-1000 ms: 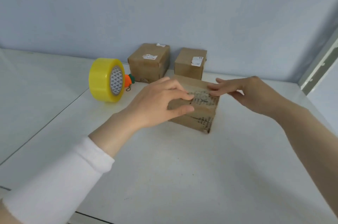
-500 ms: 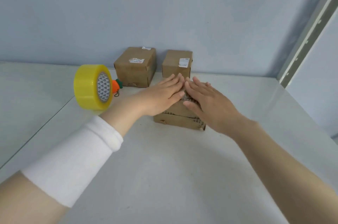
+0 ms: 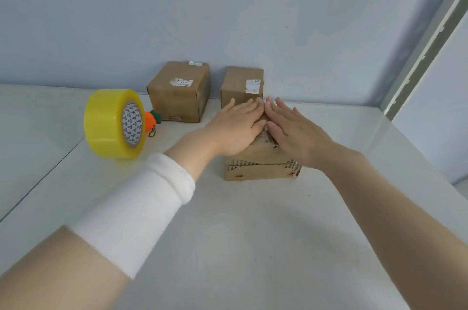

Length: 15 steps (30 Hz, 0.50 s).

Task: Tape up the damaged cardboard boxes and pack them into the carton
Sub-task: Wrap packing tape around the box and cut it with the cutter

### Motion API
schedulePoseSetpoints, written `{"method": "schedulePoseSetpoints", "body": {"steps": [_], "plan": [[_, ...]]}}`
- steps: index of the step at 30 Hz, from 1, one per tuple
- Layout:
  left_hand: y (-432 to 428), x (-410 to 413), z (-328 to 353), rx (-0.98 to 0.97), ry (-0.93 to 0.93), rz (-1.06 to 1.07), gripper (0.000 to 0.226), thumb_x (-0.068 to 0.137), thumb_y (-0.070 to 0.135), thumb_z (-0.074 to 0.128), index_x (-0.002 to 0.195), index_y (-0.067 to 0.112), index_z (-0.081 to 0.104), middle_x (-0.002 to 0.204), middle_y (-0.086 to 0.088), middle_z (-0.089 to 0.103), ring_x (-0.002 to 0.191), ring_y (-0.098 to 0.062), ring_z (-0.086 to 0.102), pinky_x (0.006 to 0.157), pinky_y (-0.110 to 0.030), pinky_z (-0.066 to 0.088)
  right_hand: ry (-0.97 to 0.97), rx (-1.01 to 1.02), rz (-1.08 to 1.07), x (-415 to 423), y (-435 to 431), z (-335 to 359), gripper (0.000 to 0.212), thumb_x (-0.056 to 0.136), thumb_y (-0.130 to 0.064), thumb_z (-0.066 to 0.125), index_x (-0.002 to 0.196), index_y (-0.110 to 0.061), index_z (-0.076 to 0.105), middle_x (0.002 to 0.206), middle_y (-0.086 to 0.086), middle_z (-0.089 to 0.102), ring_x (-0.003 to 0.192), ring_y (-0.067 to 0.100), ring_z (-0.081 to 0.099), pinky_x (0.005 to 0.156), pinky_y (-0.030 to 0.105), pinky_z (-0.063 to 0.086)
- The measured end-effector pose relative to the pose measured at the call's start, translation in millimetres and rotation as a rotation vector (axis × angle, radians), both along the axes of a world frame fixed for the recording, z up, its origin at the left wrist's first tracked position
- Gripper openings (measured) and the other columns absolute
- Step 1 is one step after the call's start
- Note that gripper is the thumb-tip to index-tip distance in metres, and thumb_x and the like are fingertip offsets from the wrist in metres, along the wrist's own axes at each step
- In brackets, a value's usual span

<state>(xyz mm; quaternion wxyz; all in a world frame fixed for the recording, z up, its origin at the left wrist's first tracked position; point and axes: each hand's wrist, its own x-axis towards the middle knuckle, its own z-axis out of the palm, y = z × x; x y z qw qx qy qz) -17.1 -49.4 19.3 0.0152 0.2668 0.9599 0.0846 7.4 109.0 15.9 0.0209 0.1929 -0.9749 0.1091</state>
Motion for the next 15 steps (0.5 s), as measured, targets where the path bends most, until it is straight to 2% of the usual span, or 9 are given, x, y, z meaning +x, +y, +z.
{"method": "schedulePoseSetpoints", "body": {"steps": [2,5,7,8,9,10,12,14,15], "plan": [[1,-4,-10,0.039,-0.008,0.022,0.053,0.103,0.033,0.015,0.150,0.015,0.000,0.159,0.001,0.000,0.145,-0.009,-0.001,0.116,-0.031,-0.007,-0.012,-0.018,-0.014,-4,1,-8,0.051,0.102,-0.031,0.015,0.149,-0.017,0.003,0.158,-0.006,-0.001,0.144,0.005,-0.004,0.115,0.025,-0.003],[-7,2,-7,0.376,-0.075,-0.030,0.050,0.103,0.031,0.026,0.150,0.017,0.016,0.158,0.002,0.010,0.145,-0.007,0.003,0.115,-0.030,-0.007,-0.012,-0.233,-0.030,-1,0,-7,0.051,0.102,-0.033,0.024,0.149,-0.019,0.012,0.157,-0.010,0.008,0.143,0.001,0.000,0.115,0.023,0.001],[-20,11,-8,0.705,-0.132,-0.082,0.052,0.099,0.038,0.039,0.148,0.027,0.024,0.156,0.015,0.011,0.142,0.003,0.002,0.118,-0.030,-0.002,-0.064,-0.694,-0.022,7,8,-6,0.052,0.099,-0.038,0.038,0.147,-0.028,0.022,0.153,-0.021,0.015,0.137,-0.011,0.002,0.112,0.016,0.010],[-30,17,-13,0.835,-0.165,-0.073,0.060,0.093,0.048,0.046,0.147,0.036,0.021,0.154,0.023,0.006,0.139,0.009,-0.001,0.117,-0.027,0.002,-0.091,-0.925,-0.020,13,17,-7,0.052,0.096,-0.041,0.044,0.145,-0.035,0.025,0.149,-0.030,0.016,0.135,-0.016,0.004,0.106,0.009,0.015],[-41,25,-20,0.900,-0.199,-0.056,0.073,0.085,0.059,0.052,0.146,0.044,0.015,0.153,0.028,0.000,0.137,0.013,-0.004,0.114,-0.024,0.005,-0.104,-1.062,-0.004,19,27,-9,0.053,0.093,-0.044,0.048,0.142,-0.043,0.026,0.144,-0.037,0.018,0.133,-0.018,0.007,0.100,0.002,0.019],[-50,30,-29,0.894,-0.224,-0.035,0.087,0.076,0.064,0.059,0.145,0.048,0.009,0.153,0.028,-0.005,0.137,0.013,-0.005,0.114,-0.024,0.007,-0.128,-1.101,0.017,26,36,-14,0.055,0.090,-0.044,0.053,0.138,-0.049,0.027,0.142,-0.039,0.020,0.133,-0.019,0.012,0.094,-0.003,0.024],[-57,38,-46,0.826,-0.282,-0.008,0.100,0.073,0.053,0.069,0.146,0.046,0.002,0.156,0.020,-0.005,0.141,0.006,-0.002,0.118,-0.034,0.014,-0.216,-1.079,0.054,36,41,-30,0.062,0.088,-0.030,0.061,0.136,-0.049,0.026,0.148,-0.027,0.025,0.133,-0.014,0.024,0.089,-0.001,0.034],[-50,43,-48,0.865,-0.283,0.036,0.097,0.078,0.038,0.070,0.147,0.043,0.002,0.156,0.016,0.014,0.140,0.002,0.014,0.114,-0.035,0.029,-0.219,-1.048,0.017,41,35,-43,0.072,0.086,-0.011,0.063,0.141,-0.039,0.026,0.147,-0.012,0.034,0.130,0.000,0.038,0.088,0.008,0.042],[-47,45,-44,0.884,-0.262,0.057,0.093,0.078,0.044,0.067,0.147,0.043,0.004,0.151,0.016,0.027,0.137,0.002,0.025,0.109,-0.032,0.037,-0.181,-1.054,-0.032,42,32,-41,0.072,0.084,-0.010,0.064,0.142,-0.034,0.028,0.141,-0.009,0.042,0.124,0.003,0.045,0.085,0.010,0.045]]}}
